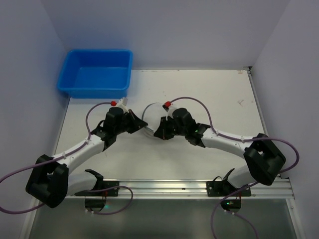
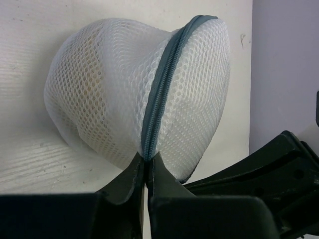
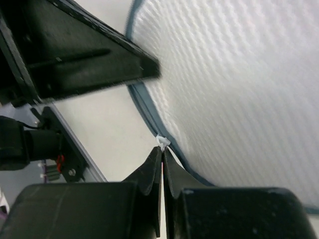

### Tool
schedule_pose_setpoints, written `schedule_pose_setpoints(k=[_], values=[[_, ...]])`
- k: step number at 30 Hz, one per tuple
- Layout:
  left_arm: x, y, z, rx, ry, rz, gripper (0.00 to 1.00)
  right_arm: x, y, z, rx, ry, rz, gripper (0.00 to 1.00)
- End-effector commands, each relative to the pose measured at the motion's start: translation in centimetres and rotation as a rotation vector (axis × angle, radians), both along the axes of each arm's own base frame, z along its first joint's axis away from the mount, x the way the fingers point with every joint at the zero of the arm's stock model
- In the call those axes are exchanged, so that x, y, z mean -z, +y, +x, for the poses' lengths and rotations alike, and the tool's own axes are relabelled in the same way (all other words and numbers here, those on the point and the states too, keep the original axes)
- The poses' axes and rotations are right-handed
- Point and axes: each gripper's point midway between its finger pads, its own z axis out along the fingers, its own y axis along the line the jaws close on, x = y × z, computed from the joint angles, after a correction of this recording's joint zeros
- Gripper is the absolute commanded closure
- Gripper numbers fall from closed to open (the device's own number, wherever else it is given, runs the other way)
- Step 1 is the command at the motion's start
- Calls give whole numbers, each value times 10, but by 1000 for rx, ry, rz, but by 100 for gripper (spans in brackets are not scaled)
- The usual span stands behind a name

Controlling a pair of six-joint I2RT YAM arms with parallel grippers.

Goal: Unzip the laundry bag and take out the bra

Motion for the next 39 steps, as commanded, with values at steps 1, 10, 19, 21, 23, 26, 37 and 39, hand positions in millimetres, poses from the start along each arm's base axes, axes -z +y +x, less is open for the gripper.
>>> schedule_pose_setpoints(k=[1, 10, 19, 21, 23, 26, 37, 39], values=[[-3, 15, 11, -49, -47, 36, 100, 11, -46, 0, 36, -21, -103, 100], [-13, 12, 34, 74, -102, 105, 100, 3, -71, 3, 3, -5, -150, 100], [-44, -3, 72, 146, -167, 97, 38, -47, 11, 7, -87, -12, 141, 100], [-50, 6, 71, 93, -152, 83, 11, -49, 25, 17, -76, -17, 171, 100], [-41, 17, 63, 43, -112, 73, 4, -47, 33, 24, -60, -11, 186, 100], [-37, 30, 47, -22, -108, 63, 2, -46, 38, 31, -43, -23, 192, 100], [-9, -7, 11, 92, -45, -25, 46, -40, 40, 25, -49, -27, 168, 100], [-5, -6, 11, 86, -31, -17, 72, -37, 35, 21, -56, -25, 157, 100]])
